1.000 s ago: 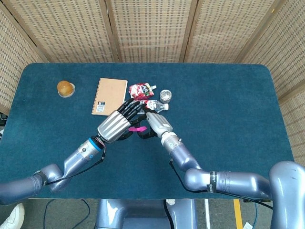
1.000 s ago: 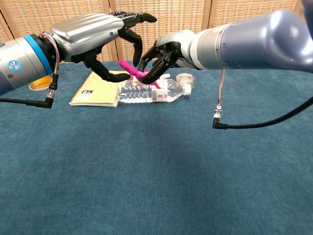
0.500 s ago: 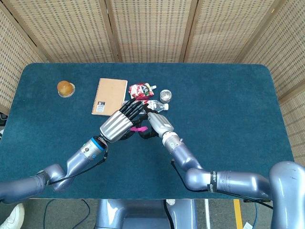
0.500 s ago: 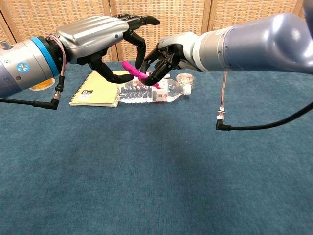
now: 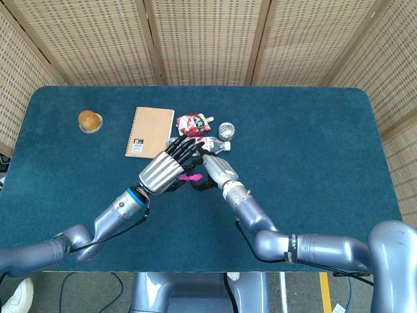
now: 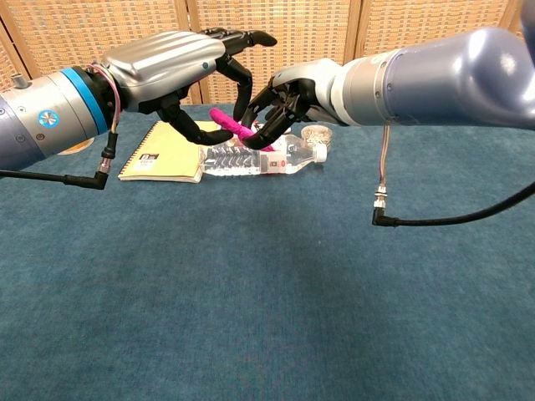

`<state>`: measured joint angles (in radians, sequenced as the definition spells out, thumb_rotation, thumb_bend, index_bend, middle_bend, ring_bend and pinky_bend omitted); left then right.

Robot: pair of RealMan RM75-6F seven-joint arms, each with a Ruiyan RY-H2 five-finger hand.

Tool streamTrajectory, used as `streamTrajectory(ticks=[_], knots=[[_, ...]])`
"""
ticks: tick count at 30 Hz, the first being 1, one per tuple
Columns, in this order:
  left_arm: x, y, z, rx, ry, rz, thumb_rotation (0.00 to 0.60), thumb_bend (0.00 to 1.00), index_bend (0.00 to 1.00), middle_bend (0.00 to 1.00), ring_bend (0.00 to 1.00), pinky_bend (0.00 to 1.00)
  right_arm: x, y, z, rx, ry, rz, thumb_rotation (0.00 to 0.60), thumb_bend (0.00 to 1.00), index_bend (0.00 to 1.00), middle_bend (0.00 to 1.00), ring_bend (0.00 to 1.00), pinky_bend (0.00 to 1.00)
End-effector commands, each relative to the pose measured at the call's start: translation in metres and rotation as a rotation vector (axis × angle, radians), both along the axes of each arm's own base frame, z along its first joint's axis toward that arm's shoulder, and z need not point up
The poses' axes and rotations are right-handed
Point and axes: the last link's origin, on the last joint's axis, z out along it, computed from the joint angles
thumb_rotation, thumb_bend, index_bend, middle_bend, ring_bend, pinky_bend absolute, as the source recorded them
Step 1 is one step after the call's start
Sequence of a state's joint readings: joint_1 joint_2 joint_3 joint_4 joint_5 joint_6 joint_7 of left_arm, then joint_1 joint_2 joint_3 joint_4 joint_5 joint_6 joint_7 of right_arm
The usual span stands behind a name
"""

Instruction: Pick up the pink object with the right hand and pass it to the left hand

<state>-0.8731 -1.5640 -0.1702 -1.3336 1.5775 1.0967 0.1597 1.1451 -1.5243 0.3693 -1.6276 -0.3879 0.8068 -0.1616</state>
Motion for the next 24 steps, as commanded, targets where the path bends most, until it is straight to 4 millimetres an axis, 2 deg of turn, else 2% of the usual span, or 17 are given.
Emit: streamTrajectory(ticks=[1, 7, 21, 24], knots=[[0.0003, -0.0002, -0.0003, 0.002, 0.001, -0.002, 0.600, 0.36, 0.60, 0.00, 0.00, 0.00, 0.0001, 0.0002, 0.0001, 0.001, 0.000, 0.001, 0.600, 0.61, 0.69, 0.11, 0.00, 0.00], [-0.0005, 0.0000, -0.0032, 0.005, 0.011, 0.003, 0.600, 0.44, 0.67, 0.00, 0.00, 0.00, 0.0010, 0.0015, 0.0010, 0.003, -0.003, 0.005, 0.600, 0.61, 0.69, 0.11, 0.00, 0.00], [0.0014, -0.0020, -0.0037, 0.002, -0.001, 0.006, 0.600, 0.71, 0.78, 0.00, 0.00, 0.00, -0.0007, 0.0033, 0.0030, 0.004, -0.004, 0.012, 0.600, 0.61, 0.69, 0.11, 0.00, 0.00], [0.0009, -0.0020, -0.0033, 0.004, 0.002, 0.006, 0.600, 0.74, 0.81, 0.00, 0.00, 0.00, -0.0019, 0.0030, 0.0033, 0.001, -0.002, 0.010, 0.600, 0.61, 0.69, 0.11, 0.00, 0.00]])
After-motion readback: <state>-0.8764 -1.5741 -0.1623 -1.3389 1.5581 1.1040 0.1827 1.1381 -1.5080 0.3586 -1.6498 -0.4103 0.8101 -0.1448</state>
